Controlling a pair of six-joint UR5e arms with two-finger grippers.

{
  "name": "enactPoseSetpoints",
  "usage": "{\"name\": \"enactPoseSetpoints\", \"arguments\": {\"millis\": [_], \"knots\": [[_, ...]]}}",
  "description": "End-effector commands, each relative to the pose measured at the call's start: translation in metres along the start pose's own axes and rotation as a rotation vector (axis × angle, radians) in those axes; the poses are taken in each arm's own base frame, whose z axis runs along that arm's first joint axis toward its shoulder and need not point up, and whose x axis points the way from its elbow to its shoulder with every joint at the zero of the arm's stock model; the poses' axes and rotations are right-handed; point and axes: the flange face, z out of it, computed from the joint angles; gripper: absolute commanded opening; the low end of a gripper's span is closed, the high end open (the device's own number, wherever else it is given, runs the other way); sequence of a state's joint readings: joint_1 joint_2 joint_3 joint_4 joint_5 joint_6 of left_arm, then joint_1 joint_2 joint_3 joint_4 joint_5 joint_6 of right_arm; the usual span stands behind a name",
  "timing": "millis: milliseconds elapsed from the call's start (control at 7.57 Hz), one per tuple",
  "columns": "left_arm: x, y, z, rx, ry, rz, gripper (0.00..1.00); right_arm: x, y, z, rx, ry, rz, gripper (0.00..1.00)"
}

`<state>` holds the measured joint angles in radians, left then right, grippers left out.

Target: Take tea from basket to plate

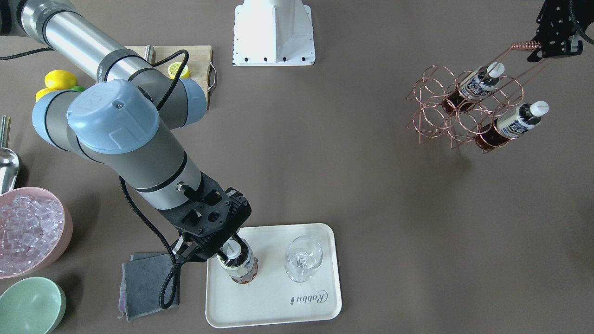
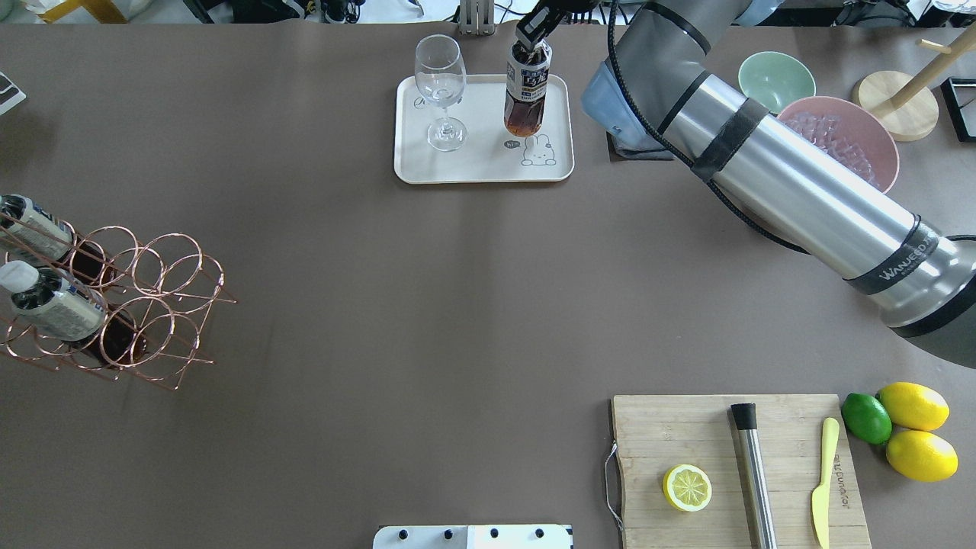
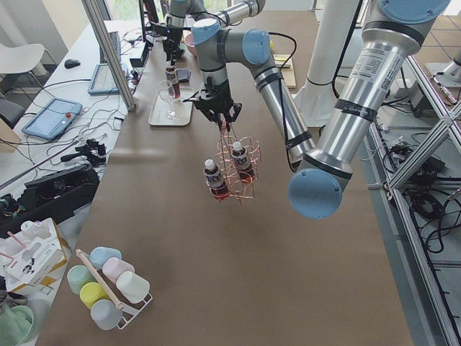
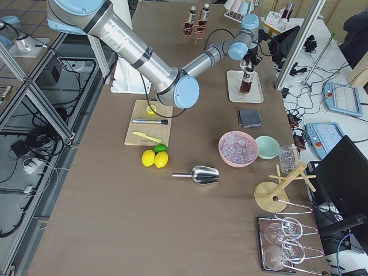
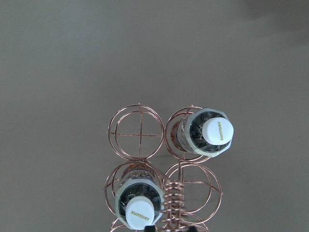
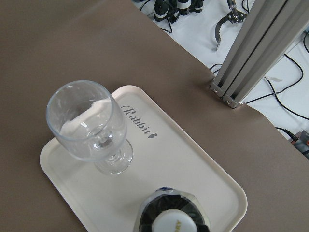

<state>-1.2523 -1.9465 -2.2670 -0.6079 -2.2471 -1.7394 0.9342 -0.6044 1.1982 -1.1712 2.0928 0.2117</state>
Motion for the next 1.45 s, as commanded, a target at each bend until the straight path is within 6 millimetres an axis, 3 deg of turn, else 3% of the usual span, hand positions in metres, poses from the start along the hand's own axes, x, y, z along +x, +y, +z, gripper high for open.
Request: {"name": "enactPoseSetpoints", "arguments": {"millis": [0, 396, 792, 925, 1057, 1321], "knots": [[0.023, -0.04, 0.013, 0.047, -0.045, 0.032, 0.0, 0.0, 0.013, 0.009, 0.021, -0.001, -0.002, 0.0], [0.034, -0.085, 0.007, 0.052, -0.054, -0.03, 0.0, 0.0, 0.018, 0.01, 0.037, -0.006, -0.012, 0.0], [0.054, -0.112, 0.026, 0.08, -0.101, -0.059, 0.0, -0.002, 0.027, 0.01, 0.059, -0.006, -0.016, 0.0], [0.057, -0.117, 0.027, 0.081, -0.098, -0.061, 0.0, -0.006, 0.024, 0.003, 0.071, -0.01, 0.008, 0.2], [0.062, -0.125, 0.029, 0.081, -0.098, -0.072, 0.0, -0.011, 0.027, 0.004, 0.075, -0.017, 0.029, 0.99], [0.068, -0.132, 0.036, 0.082, -0.104, -0.074, 0.0, -0.013, 0.031, -0.001, 0.081, -0.02, 0.021, 1.0]]}}
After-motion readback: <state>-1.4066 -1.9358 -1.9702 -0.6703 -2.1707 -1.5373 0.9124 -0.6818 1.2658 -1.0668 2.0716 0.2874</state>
